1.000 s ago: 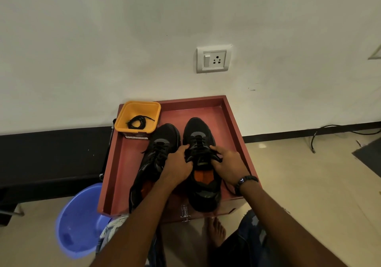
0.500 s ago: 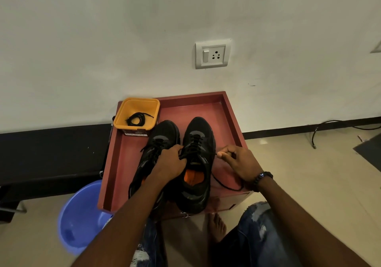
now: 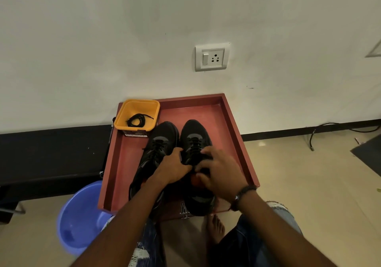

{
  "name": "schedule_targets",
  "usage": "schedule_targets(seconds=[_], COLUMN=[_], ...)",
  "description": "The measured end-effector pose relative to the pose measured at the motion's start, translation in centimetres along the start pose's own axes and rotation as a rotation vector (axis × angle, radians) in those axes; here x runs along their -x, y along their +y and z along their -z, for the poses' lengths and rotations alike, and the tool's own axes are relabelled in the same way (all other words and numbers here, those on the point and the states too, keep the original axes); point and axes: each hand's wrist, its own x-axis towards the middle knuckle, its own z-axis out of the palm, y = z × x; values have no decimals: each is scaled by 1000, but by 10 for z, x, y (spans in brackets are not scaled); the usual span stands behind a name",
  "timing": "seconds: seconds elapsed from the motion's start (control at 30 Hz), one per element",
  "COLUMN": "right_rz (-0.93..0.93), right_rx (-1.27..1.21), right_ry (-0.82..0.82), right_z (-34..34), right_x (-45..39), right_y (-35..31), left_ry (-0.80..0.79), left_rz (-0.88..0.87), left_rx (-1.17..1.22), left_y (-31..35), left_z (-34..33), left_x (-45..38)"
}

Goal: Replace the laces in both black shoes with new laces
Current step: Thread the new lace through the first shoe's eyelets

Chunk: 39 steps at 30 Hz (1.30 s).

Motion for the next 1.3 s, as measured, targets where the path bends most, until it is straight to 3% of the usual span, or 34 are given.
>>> schedule_targets(seconds=[0.2,0.3,0.37,0.53,0.73,0.97,1.13,1.3], right_rz=[-6,43,82,156,140,-131,-79,-99], right_rx=[651,836,764,282,58,-561,-338,-344], right_ry=[-138,-169,-140,-174,-137,-5,65,37], right_z=[-4,-12,-12,-4,-9,-7,-14,-15], right_x=[-27,-39,-41,-36,-28,-27,-25,-15], right_y=[-25,-28,-24,-1,15,19,18,23], left_ry=[6,9,21,57,88,146,223,202], left_rz=[-29,-55,-75,-115,-112,-93,-153,-206], left_rx=[42,53,59,-3,-112,-141,-367,-497], left_y=[2,1,1,-1,5,4,12,16], left_z=[-1,-1,-1,-7,-15,-19,-22,-15], left_x=[9,12,14,15,13,11,9,5])
